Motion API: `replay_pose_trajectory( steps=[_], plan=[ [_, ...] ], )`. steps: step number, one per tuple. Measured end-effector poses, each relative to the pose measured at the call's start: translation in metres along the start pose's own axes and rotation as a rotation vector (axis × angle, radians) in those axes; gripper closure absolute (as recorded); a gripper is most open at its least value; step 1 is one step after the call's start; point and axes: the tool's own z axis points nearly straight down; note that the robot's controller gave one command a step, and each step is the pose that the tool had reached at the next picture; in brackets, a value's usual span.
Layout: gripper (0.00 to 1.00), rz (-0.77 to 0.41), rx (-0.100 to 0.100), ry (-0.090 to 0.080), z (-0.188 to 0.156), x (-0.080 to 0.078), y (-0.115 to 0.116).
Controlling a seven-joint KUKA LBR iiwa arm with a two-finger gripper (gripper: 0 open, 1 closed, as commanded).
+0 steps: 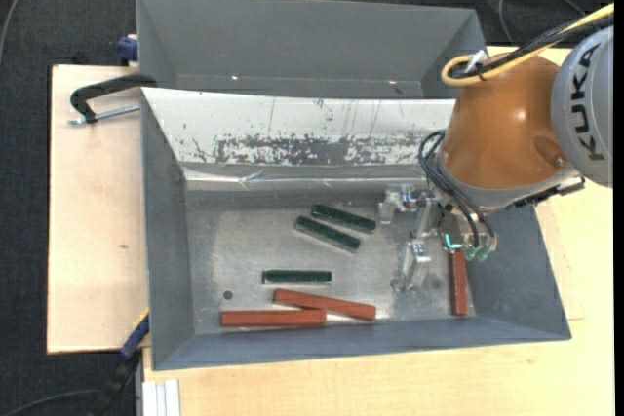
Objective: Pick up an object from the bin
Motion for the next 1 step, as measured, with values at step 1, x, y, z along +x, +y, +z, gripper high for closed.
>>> replay_pose_trajectory(
  steps=[1],
  plan=[
    [0.00,0.079,-0.001,-0.007,0.1129,-0.0565,0.0285]
  ],
)
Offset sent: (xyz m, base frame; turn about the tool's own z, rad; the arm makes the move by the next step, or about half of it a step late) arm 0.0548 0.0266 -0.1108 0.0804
